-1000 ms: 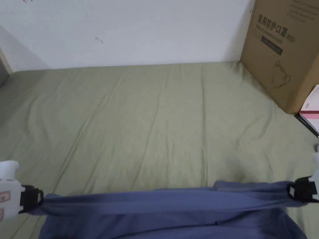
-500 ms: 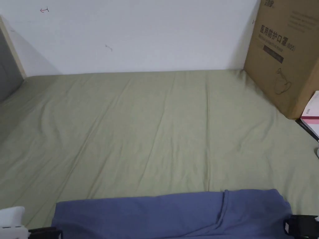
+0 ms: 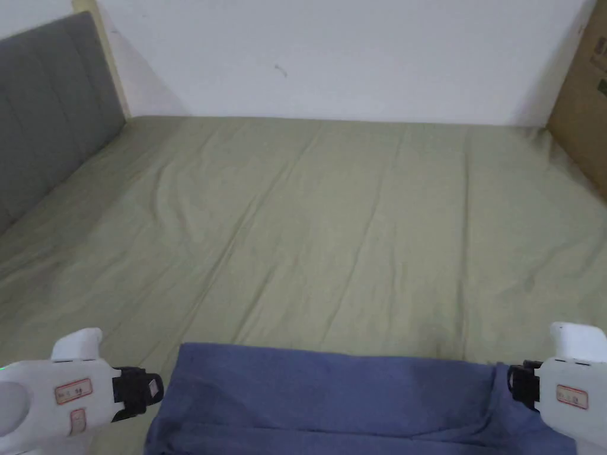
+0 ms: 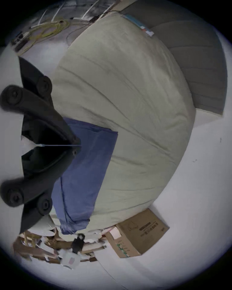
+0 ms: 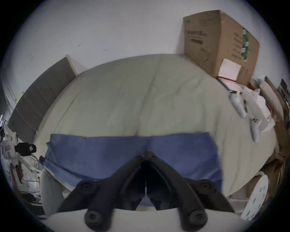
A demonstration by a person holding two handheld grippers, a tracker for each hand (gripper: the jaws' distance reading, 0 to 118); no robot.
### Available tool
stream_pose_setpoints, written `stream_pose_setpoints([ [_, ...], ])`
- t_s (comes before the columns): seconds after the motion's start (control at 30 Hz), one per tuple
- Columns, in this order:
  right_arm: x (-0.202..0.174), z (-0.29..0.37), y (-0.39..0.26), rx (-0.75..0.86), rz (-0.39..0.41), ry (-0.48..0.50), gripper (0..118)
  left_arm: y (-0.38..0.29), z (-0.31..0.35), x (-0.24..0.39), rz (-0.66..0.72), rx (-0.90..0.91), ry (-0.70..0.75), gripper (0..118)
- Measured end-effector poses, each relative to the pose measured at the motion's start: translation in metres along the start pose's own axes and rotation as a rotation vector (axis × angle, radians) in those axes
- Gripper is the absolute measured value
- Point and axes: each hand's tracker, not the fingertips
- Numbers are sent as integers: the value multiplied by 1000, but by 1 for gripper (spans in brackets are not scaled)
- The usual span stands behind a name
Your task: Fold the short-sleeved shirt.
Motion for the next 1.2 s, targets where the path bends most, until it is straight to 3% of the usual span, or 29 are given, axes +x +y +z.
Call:
stream_pose_setpoints([
  [0.03, -11, -6, -2, -7, 12, 24, 0, 0, 1, -9, 37, 0, -24, 34],
  [0.07, -19, -9, -2, -19, 25, 31, 0, 0, 0, -15, 65, -7, -22, 75],
  [0.1, -29, -13, -3, -26, 35, 31, 0, 0, -4, -23, 86, -34, -6, 101],
  [0.13, -38, -16, -5, -29, 47, 40, 0, -1, -8, -31, 109, -53, -18, 115],
  [0.23, -58, -21, -6, -61, 109, 83, 0, -7, -18, -47, 151, -34, -47, 118],
  [0.37, -64, -34, -5, -84, 207, 42, 0, -12, -39, -57, 277, -112, -176, 116],
  [0.5, -57, -39, -6, -110, 153, 74, 0, -21, -75, -72, 320, -219, -267, 116],
  [0.57, -53, -38, -10, -118, 145, 71, 0, -21, -69, -77, 299, -182, -286, 116],
  [0.67, -51, -32, -16, -130, 160, 37, 0, -22, -73, -88, 405, -171, -401, 114],
  [0.7, -49, -31, -19, -138, 159, 34, 0, -24, -78, -91, 451, -175, -426, 107],
  [0.73, -46, -32, -21, -148, 153, 28, 0, -25, -80, -91, 442, -188, -448, 88],
  [0.77, -44, -33, -22, -156, 148, 19, 0, -25, -82, -92, 430, -185, -420, 36],
  [0.8, -40, -34, -24, -161, 146, 15, 0, -26, -88, -92, 426, -220, -332, 9],
  [0.83, -37, -34, -27, -164, 138, 6, 0, -28, -98, -92, 412, -269, -269, 9],
  [0.93, -31, -27, -30, -169, 120, 10, 0, -19, -88, -83, 422, -222, -330, 9],
  [1.1, -20, -16, -31, -151, 98, 12, 0, 6, -52, -18, 197, -187, -202, 9],
  [1.2, -8, -9, -31, -129, 41, 30, 0, 22, -31, 38, 75, -134, -230, 9],
])
